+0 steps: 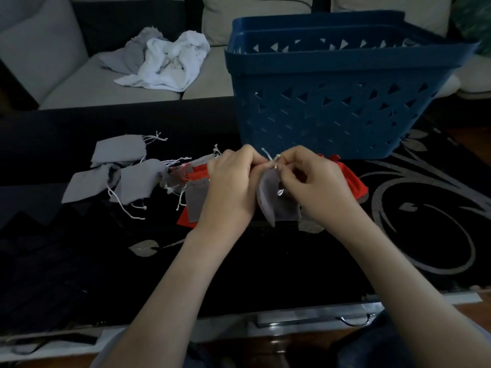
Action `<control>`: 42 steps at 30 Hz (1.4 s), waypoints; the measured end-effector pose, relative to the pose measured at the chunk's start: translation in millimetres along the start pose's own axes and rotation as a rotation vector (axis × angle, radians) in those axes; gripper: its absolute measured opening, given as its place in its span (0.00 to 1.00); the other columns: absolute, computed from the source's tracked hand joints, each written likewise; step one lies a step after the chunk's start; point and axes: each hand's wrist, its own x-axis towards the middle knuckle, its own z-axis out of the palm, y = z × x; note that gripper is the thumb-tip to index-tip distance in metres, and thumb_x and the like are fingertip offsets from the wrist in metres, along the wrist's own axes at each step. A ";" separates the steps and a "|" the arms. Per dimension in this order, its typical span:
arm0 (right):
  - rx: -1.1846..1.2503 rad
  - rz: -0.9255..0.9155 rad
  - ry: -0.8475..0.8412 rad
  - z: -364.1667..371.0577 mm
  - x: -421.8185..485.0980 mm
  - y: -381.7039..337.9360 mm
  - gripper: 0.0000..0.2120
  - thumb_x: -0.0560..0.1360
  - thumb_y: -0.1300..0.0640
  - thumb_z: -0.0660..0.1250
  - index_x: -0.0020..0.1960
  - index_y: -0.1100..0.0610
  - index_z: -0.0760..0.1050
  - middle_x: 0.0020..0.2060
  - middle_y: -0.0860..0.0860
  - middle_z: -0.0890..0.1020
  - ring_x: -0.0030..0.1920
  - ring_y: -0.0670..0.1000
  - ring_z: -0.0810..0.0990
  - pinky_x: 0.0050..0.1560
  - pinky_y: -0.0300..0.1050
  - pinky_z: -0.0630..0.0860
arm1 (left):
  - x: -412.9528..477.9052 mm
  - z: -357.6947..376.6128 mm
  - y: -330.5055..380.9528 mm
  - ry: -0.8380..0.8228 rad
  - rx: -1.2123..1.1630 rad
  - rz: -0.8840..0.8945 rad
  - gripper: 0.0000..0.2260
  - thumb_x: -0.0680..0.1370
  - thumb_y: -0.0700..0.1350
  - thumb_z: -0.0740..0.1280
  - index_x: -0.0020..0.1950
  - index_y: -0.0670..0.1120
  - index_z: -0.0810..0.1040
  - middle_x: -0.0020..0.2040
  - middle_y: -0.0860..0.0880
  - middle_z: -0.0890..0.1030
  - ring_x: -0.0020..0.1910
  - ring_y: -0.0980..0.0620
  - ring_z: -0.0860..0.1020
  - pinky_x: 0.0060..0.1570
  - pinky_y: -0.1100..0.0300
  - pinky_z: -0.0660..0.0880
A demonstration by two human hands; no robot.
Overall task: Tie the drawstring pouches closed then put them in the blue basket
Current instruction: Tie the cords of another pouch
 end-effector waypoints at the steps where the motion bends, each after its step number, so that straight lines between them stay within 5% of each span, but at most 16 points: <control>1: -0.032 -0.008 0.000 0.4 0.5 0.0 0.06 0.75 0.63 0.65 0.43 0.53 0.73 0.31 0.43 0.78 0.37 0.44 0.77 0.37 0.29 0.70 | 0.8 -0.4 -1.9 -0.007 0.070 0.046 0.07 0.75 0.47 0.67 0.41 0.45 0.76 0.34 0.58 0.68 0.41 0.53 0.70 0.46 0.60 0.60; 4: -0.096 -0.012 -0.010 2.1 0.9 0.6 0.06 0.73 0.64 0.66 0.42 0.54 0.74 0.30 0.43 0.77 0.36 0.42 0.75 0.35 0.28 0.69 | 1.8 -1.6 -4.6 -0.011 0.258 0.177 0.10 0.72 0.53 0.61 0.39 0.46 0.72 0.35 0.56 0.69 0.40 0.55 0.66 0.42 0.62 0.52; 9: -0.182 -0.041 0.001 1.6 1.7 4.6 0.05 0.71 0.65 0.66 0.40 0.57 0.73 0.30 0.44 0.76 0.34 0.38 0.74 0.36 0.27 0.68 | -0.7 0.7 -3.3 0.030 0.419 0.240 0.11 0.72 0.46 0.66 0.38 0.50 0.63 0.33 0.55 0.67 0.38 0.49 0.70 0.42 0.60 0.52; 12: -0.196 -0.035 0.004 -2.5 3.0 6.0 0.04 0.71 0.65 0.66 0.41 0.58 0.73 0.31 0.47 0.78 0.37 0.43 0.75 0.35 0.29 0.68 | 2.0 -2.4 -3.4 0.033 0.389 0.231 0.04 0.70 0.43 0.58 0.37 0.50 0.63 0.31 0.55 0.70 0.36 0.49 0.70 0.41 0.60 0.50; 19: -0.159 0.012 0.022 -6.0 3.0 8.2 0.04 0.72 0.64 0.66 0.41 0.57 0.74 0.31 0.47 0.78 0.35 0.44 0.75 0.35 0.30 0.69 | 1.5 4.0 -8.1 -0.033 0.115 0.084 0.05 0.72 0.40 0.62 0.38 0.48 0.70 0.37 0.54 0.74 0.42 0.54 0.68 0.43 0.57 0.57; 23: 0.273 0.183 -0.107 -10.8 4.4 2.8 0.04 0.77 0.64 0.63 0.48 0.58 0.75 0.35 0.50 0.78 0.36 0.43 0.77 0.39 0.34 0.75 | 3.0 5.4 -8.6 -0.145 -0.141 -0.080 0.06 0.78 0.41 0.63 0.41 0.47 0.72 0.51 0.52 0.77 0.53 0.52 0.75 0.52 0.58 0.69; 28: 0.302 0.170 -0.252 -11.6 0.6 2.8 0.14 0.74 0.66 0.67 0.58 0.60 0.71 0.39 0.48 0.78 0.37 0.41 0.76 0.42 0.32 0.74 | 2.2 6.8 -3.4 -0.277 -0.209 -0.234 0.09 0.81 0.49 0.61 0.41 0.52 0.69 0.35 0.55 0.75 0.35 0.65 0.73 0.36 0.68 0.67; 31: 0.271 0.213 -0.242 -15.4 2.2 10.8 0.15 0.74 0.69 0.67 0.58 0.59 0.71 0.38 0.46 0.79 0.36 0.40 0.76 0.42 0.32 0.74 | 0.9 10.5 -8.9 -0.378 -0.305 -0.365 0.07 0.79 0.53 0.62 0.46 0.51 0.71 0.36 0.55 0.77 0.37 0.63 0.75 0.44 0.63 0.72; 34: 0.144 0.221 -0.226 -17.4 4.4 22.3 0.17 0.73 0.70 0.66 0.58 0.56 0.71 0.42 0.47 0.79 0.41 0.46 0.77 0.44 0.38 0.74 | -0.8 12.9 -13.1 -0.531 -0.398 -0.485 0.04 0.77 0.45 0.68 0.49 0.48 0.74 0.36 0.53 0.77 0.38 0.56 0.76 0.48 0.56 0.75; 37: -0.102 0.164 -0.234 -13.2 5.3 32.5 0.21 0.70 0.69 0.64 0.60 0.55 0.70 0.46 0.51 0.79 0.44 0.52 0.78 0.46 0.41 0.72 | -1.1 18.9 -14.3 -0.559 -0.177 -0.466 0.07 0.76 0.40 0.69 0.41 0.49 0.73 0.34 0.51 0.77 0.37 0.52 0.77 0.47 0.55 0.76; 42: -0.308 0.095 -0.209 1.0 3.1 40.8 0.22 0.71 0.67 0.65 0.64 0.60 0.67 0.47 0.49 0.73 0.48 0.47 0.71 0.43 0.31 0.62 | -6.2 32.0 -7.6 -0.667 0.244 -0.396 0.11 0.77 0.49 0.66 0.39 0.44 0.74 0.44 0.42 0.83 0.47 0.44 0.80 0.48 0.54 0.75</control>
